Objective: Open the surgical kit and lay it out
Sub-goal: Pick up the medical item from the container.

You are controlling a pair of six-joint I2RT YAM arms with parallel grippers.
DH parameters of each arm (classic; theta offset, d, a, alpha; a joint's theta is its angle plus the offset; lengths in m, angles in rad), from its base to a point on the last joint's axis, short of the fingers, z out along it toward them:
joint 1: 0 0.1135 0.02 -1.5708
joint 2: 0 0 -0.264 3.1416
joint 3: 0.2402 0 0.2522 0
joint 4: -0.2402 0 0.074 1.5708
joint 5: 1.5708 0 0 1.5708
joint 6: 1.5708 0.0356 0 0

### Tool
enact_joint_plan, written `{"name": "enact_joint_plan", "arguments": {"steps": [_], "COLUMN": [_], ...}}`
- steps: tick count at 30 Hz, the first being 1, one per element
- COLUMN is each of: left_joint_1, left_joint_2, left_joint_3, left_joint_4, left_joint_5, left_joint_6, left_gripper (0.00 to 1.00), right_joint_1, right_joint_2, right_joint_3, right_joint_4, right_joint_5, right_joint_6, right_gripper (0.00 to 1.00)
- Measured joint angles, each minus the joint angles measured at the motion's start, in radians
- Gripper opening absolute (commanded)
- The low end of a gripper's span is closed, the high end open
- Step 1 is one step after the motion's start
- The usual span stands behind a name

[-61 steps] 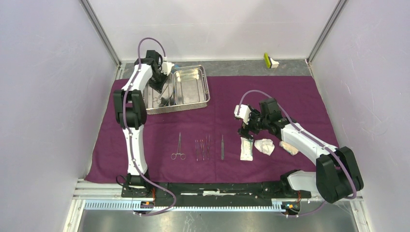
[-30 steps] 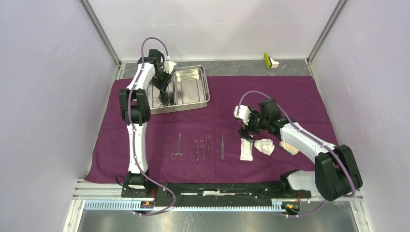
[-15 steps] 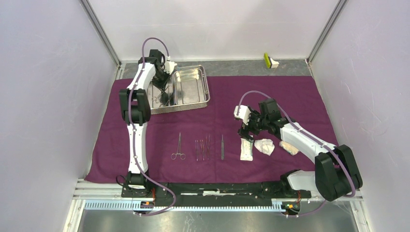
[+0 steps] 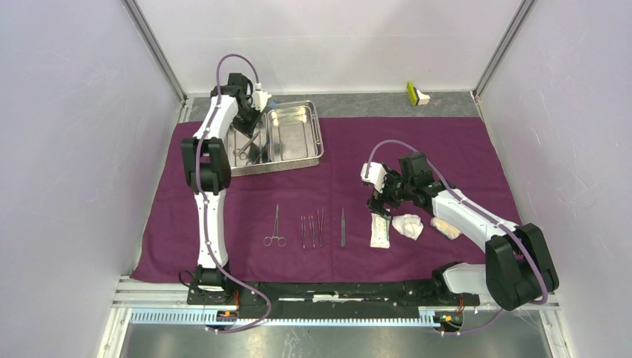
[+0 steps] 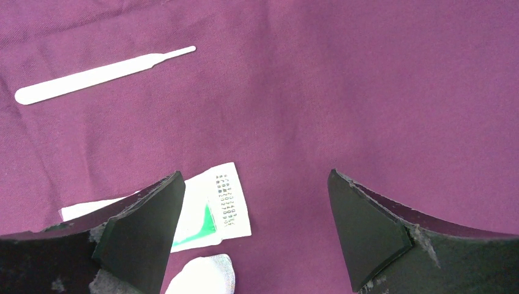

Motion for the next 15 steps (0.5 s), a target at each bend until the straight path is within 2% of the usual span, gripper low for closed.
{"name": "enact_joint_plan", "arguments": {"steps": [8,11,15], "left_joint_1": [0.000,0.000,0.000], "left_joint_2": [-0.042,-0.042,-0.042], "left_joint_3": [-0.005,-0.010,-0.010], "left_joint_4": [0.002,0.000,0.002], "left_joint_5": [0.007,0.008,0.010], "left_joint_6": [0.000,0.000,-0.001], "left_gripper": [0.03,0.23,0.38], "right_joint_1": [-0.002,-0.002,-0.002], "right_joint_2": [0.000,0.000,0.000], "right_joint_3": [0.000,0.000,0.000], "right_joint_4": [0.000,0.000,0.000], "right_joint_5": [0.000,0.000,0.000], "right_joint_6": [0.000,0.000,0.000], "right_gripper": [0.94,0.94,0.94]}}
